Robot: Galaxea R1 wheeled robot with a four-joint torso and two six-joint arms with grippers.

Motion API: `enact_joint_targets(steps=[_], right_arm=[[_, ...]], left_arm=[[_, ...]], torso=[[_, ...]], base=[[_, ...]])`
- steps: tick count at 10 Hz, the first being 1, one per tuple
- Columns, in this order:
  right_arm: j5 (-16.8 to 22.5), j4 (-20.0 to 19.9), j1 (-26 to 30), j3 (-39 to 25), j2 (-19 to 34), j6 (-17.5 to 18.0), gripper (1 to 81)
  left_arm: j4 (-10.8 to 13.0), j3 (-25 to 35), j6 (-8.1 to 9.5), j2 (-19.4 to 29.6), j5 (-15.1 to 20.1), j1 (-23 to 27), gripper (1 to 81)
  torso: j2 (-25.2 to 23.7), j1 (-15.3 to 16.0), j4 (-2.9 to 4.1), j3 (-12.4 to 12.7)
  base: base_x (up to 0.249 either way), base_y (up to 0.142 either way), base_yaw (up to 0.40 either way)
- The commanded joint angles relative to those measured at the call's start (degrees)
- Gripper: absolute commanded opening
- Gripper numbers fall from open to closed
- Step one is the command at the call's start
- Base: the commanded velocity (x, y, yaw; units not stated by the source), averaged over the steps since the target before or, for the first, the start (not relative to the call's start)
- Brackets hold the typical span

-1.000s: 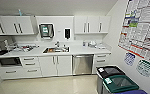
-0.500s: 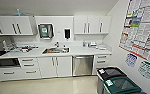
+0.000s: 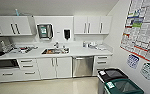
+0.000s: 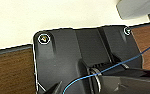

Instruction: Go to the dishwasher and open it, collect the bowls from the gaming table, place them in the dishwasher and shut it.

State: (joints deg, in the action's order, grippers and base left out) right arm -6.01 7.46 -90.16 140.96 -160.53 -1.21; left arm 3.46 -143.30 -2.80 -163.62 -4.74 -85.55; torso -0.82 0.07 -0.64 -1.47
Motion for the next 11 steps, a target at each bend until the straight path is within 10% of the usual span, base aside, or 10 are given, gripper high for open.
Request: enact_joint_targets(steps=[1, 11], right_arm=[[2.8, 0.4, 2.3, -0.2, 1.0, 0.1, 81.1], [2.8, 0.4, 2.4, -0.2, 1.0, 0.1, 81.1]], left_arm=[[0.1, 0.2, -0.01, 0.7, 2.7, 2.5, 81.1], [0.1, 0.2, -0.01, 0.7, 2.6, 2.5, 81.1]], torso=[[0.0, 0.0, 0.0, 0.0], [0.0, -0.1, 0.0, 0.0]], base=[[0.086, 0.0, 0.0], [0.086, 0.0, 0.0]])
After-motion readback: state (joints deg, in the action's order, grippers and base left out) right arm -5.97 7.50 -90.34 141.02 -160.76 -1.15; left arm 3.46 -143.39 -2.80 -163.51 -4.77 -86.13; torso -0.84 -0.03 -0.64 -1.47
